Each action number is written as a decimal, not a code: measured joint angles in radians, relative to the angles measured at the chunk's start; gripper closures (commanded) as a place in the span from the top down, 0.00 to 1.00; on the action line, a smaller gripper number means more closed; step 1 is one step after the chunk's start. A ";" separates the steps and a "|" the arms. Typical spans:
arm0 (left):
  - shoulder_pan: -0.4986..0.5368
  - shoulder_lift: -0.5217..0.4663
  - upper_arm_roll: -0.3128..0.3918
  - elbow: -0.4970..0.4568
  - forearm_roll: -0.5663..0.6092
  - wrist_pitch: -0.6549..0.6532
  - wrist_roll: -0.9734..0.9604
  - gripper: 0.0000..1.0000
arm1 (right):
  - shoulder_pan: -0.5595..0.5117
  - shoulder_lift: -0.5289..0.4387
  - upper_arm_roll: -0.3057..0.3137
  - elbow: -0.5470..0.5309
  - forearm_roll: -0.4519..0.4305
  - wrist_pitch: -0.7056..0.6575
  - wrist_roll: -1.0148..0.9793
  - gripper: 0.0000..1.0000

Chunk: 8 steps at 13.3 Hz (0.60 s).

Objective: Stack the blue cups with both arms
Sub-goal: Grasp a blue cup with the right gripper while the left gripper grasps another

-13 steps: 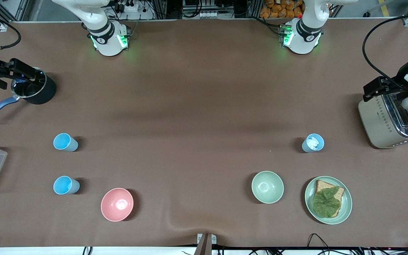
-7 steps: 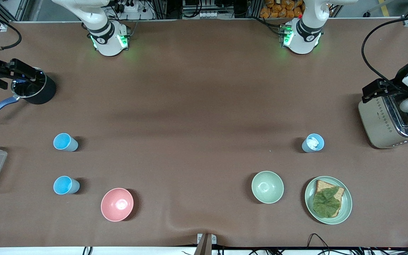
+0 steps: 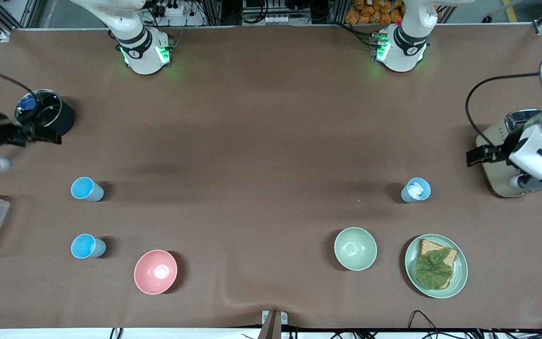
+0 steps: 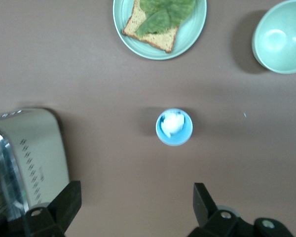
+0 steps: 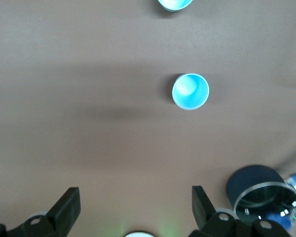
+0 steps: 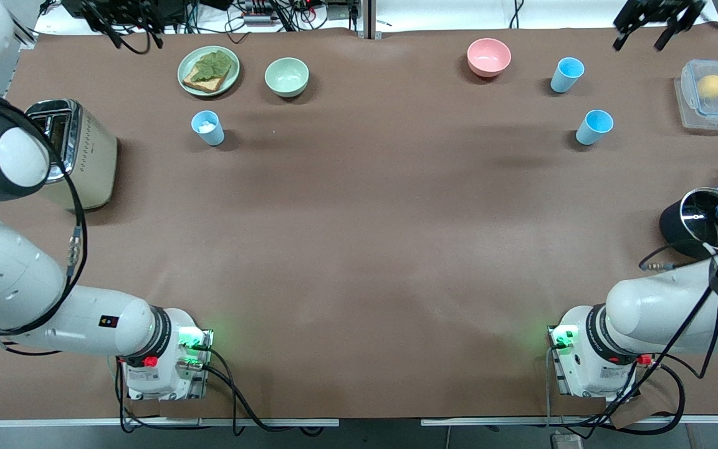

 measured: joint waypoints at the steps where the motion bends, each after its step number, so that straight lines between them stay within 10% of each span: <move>1: 0.000 0.011 -0.001 -0.045 -0.001 0.073 -0.006 1.00 | -0.002 0.046 -0.001 -0.015 -0.003 0.050 -0.003 1.00; 8: 0.000 0.089 -0.002 -0.344 -0.001 0.492 -0.009 1.00 | 0.001 0.199 0.000 -0.169 -0.106 0.353 -0.005 1.00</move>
